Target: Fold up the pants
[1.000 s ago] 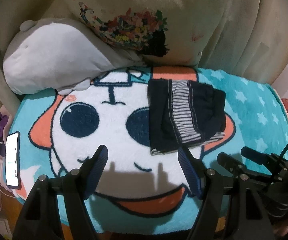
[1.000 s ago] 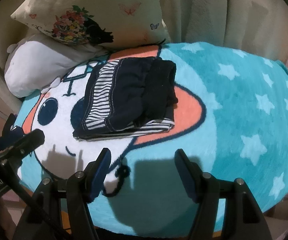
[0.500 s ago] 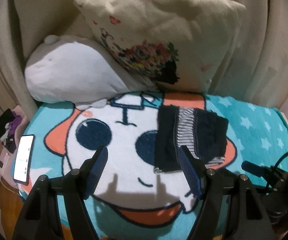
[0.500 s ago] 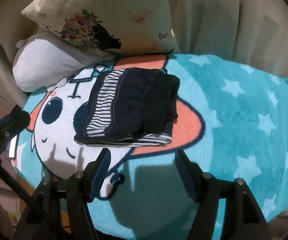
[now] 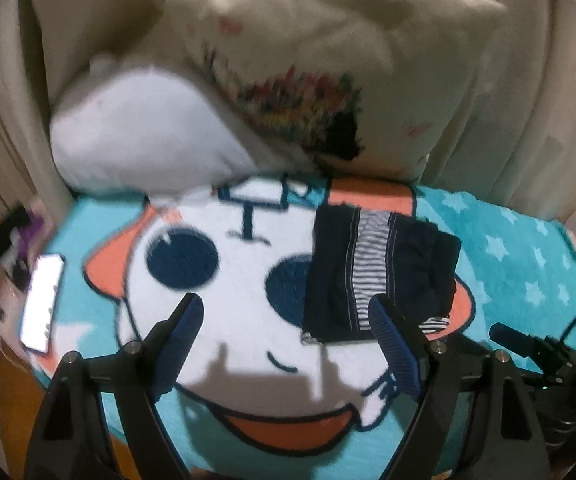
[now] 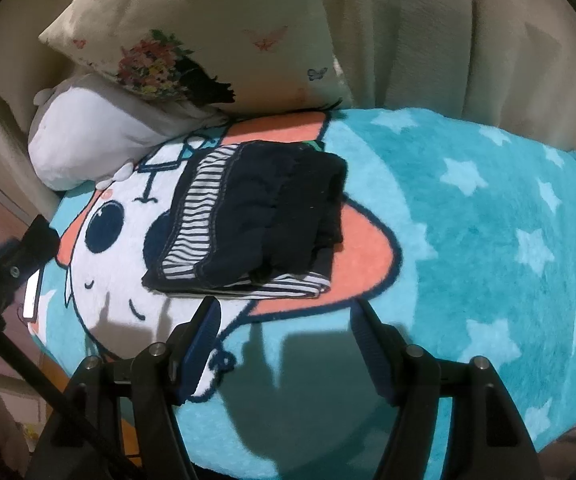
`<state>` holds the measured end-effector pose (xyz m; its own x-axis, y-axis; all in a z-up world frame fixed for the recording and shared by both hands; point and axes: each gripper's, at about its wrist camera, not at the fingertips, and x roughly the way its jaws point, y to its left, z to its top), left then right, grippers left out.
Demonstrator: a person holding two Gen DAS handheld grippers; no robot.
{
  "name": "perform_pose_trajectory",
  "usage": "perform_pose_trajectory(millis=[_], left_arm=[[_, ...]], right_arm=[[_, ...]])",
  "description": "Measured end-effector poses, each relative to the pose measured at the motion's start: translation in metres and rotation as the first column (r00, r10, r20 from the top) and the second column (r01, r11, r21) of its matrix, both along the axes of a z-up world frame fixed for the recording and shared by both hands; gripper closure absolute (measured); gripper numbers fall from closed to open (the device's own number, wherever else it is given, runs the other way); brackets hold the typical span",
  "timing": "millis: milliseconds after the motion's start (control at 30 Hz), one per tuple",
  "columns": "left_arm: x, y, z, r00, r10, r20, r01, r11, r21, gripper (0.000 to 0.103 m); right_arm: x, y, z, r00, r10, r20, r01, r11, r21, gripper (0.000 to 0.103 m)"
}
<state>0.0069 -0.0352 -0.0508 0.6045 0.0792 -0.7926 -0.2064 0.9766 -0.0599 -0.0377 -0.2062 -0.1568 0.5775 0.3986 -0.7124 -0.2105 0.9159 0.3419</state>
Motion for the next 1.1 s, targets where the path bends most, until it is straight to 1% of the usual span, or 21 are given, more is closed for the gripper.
perform_pose_trajectory(millis=[67, 100, 133, 200, 267, 333, 367, 433, 500, 600, 633, 667, 700, 733, 767, 800, 833, 867, 967, 1033, 1100], left_arm=[[0.011, 0.012, -0.013, 0.999, 0.005, -0.049, -0.009, 0.996, -0.084, 0.019], [0.017, 0.015, -0.018, 0.998, -0.002, -0.063, -0.004, 0.995, -0.102, 0.019], [0.026, 0.017, -0.023, 0.997, -0.018, -0.076, 0.01, 0.994, -0.11, 0.019], [0.041, 0.012, -0.029, 0.995, -0.061, -0.08, 0.054, 0.994, -0.092, 0.019], [0.058, 0.006, -0.037, 0.989, -0.119, -0.093, 0.111, 0.99, -0.088, 0.019], [0.079, 0.003, -0.05, 0.978, -0.18, -0.109, 0.162, 0.975, -0.155, 0.019], [0.086, 0.003, -0.055, 0.974, -0.193, -0.121, 0.17, 0.97, -0.176, 0.019], [0.104, 0.003, -0.074, 0.963, -0.217, -0.157, 0.177, 0.955, -0.237, 0.019], [0.118, 0.004, -0.091, 0.953, -0.231, -0.194, 0.171, 0.944, -0.281, 0.019], [0.127, 0.006, -0.104, 0.948, -0.247, -0.201, 0.163, 0.918, -0.361, 0.019], [0.129, 0.007, -0.106, 0.948, -0.247, -0.199, 0.156, 0.91, -0.385, 0.022], [0.128, 0.009, -0.106, 0.951, -0.243, -0.188, 0.146, 0.896, -0.42, 0.029], [0.128, 0.009, -0.107, 0.95, -0.254, -0.183, 0.146, 0.877, -0.458, 0.056], [0.127, 0.009, -0.107, 0.946, -0.266, -0.184, 0.141, 0.852, -0.504, 0.072], [0.125, 0.008, -0.104, 0.948, -0.262, -0.179, 0.141, 0.853, -0.503, 0.074], [0.124, 0.006, -0.1, 0.949, -0.264, -0.172, 0.151, 0.86, -0.487, 0.08], [0.122, 0.004, -0.095, 0.949, -0.268, -0.167, 0.162, 0.866, -0.473, 0.085], [0.12, 0.004, -0.09, 0.95, -0.265, -0.164, 0.164, 0.872, -0.462, 0.085], [0.111, 0.008, -0.071, 0.96, -0.247, -0.133, 0.164, 0.878, -0.451, 0.086], [0.103, 0.012, -0.056, 0.968, -0.227, -0.109, 0.161, 0.891, -0.424, 0.086], [0.097, 0.021, -0.046, 0.974, -0.206, -0.09, 0.152, 0.899, -0.411, 0.086]], right_arm=[[0.006, -0.007, -0.003, 1.0, -0.008, -0.001, 0.008, 1.0, 0.015, 0.031], [0.012, -0.011, -0.004, 1.0, -0.008, 0.004, 0.008, 1.0, 0.019, 0.03], [0.017, -0.014, -0.004, 1.0, -0.004, 0.007, 0.004, 1.0, 0.028, 0.03], [0.032, -0.019, -0.004, 1.0, 0.019, 0.013, -0.02, 0.996, 0.084, 0.03], [0.046, -0.02, -0.003, 0.999, 0.036, 0.011, -0.037, 0.991, 0.126, 0.026], [0.065, -0.017, -0.005, 0.998, 0.063, 0.0, -0.062, 0.984, 0.17, 0.025], [0.076, -0.014, -0.009, 0.997, 0.069, -0.015, -0.066, 0.981, 0.181, 0.025], [0.092, -0.009, -0.017, 0.995, 0.089, -0.049, -0.077, 0.975, 0.208, 0.025], [0.105, -0.004, -0.026, 0.992, 0.089, -0.085, -0.068, 0.973, 0.221, 0.025], [0.119, 0.001, -0.036, 0.988, 0.096, -0.123, -0.062, 0.964, 0.258, 0.023], [0.123, 0.002, -0.039, 0.987, 0.096, -0.129, -0.058, 0.961, 0.271, 0.023], [0.125, 0.002, -0.041, 0.986, 0.102, -0.135, -0.06, 0.956, 0.286, 0.025], [0.127, 0.002, -0.041, 0.985, 0.103, -0.138, -0.059, 0.953, 0.296, 0.033], [0.127, 0.003, -0.04, 0.984, 0.114, -0.138, -0.068, 0.95, 0.305, 0.04], [0.127, 0.004, -0.039, 0.981, 0.134, -0.138, -0.084, 0.945, 0.315, 0.051], [0.126, 0.004, -0.036, 0.981, 0.142, -0.134, -0.093, 0.944, 0.317, 0.056], [0.125, 0.005, -0.031, 0.981, 0.151, -0.124, -0.106, 0.944, 0.313, 0.058], [0.123, 0.006, -0.027, 0.981, 0.157, -0.115, -0.114, 0.943, 0.311, 0.061], [0.115, 0.012, -0.009, 0.981, 0.174, -0.081, -0.139, 0.934, 0.328, 0.063], [0.11, 0.018, 0.002, 0.979, 0.192, -0.061, -0.16, 0.926, 0.341, 0.063], [0.107, 0.026, 0.009, 0.977, 0.208, -0.047, -0.179, 0.919, 0.351, 0.063]])
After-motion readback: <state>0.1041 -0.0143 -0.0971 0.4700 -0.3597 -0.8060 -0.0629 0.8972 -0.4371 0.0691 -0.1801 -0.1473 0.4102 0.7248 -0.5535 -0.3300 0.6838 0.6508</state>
